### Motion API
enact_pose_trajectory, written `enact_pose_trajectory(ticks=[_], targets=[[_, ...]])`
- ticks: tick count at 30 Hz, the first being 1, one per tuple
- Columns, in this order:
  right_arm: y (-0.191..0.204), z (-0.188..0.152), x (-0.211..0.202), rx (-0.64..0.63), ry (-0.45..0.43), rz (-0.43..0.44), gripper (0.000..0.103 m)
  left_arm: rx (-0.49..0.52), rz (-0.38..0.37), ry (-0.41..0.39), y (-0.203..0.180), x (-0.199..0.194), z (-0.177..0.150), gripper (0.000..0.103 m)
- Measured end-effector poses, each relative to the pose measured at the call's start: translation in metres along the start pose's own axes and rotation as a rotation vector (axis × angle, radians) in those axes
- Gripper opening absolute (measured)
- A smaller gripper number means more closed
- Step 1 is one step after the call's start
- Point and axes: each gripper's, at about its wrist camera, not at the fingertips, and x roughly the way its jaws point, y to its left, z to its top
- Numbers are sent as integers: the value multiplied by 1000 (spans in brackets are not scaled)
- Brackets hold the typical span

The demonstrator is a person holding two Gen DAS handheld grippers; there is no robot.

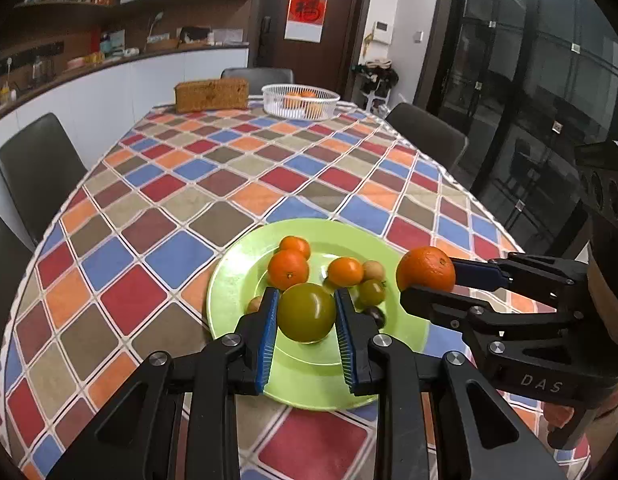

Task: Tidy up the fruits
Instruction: 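Carry the green plum and orange over the green plate, then lower both fruits onto the plate and open both grippers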

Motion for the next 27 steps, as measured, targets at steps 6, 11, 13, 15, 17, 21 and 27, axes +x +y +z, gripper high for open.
enact_pose_trajectory(ticks=[6,11,13,15,17,21,27], targets=[[-3,4,27,6,42,-9,41,-36,-2,48,13,29,4,28],[-6,4,43,11,73,-14,41,-71,-35,84,18,48,6,28],[-8,3,47,19,82,-19,41,-70,-36,92,18,53,7,28],[-11,2,51,25,90,-25,41,-60,-39,100,17,57,8,28],[-13,1,53,29,93,-29,41,-48,-33,100,15,58,8,28],[-17,1,53,31,93,-39,41,-35,-22,90,15,57,10,38],[-16,2,46,31,77,-53,42,-12,35,69,13,43,11,38]])
